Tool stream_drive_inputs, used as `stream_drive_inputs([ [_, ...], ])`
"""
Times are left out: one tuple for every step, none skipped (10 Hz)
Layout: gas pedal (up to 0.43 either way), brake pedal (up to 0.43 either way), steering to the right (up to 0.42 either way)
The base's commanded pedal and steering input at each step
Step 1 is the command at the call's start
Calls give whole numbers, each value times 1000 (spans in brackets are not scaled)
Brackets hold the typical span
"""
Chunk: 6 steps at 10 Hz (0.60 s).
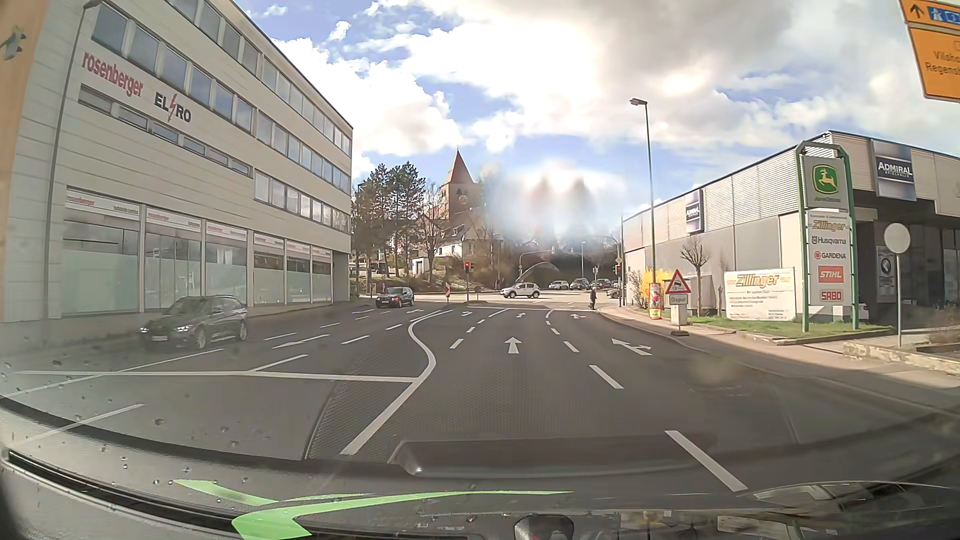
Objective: Follow the waypoints while adhering to traffic rules and regulations
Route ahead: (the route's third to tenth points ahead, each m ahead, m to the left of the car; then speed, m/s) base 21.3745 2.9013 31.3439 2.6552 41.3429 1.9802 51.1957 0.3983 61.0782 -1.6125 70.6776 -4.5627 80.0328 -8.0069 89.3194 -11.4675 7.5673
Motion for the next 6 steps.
stream_drive_inputs([
  [0, 0, -5],
  [0, 0, -5],
  [0, 0, -5],
  [0, 0, -5],
  [0, 0, -5],
  [0, 0, -3],
])
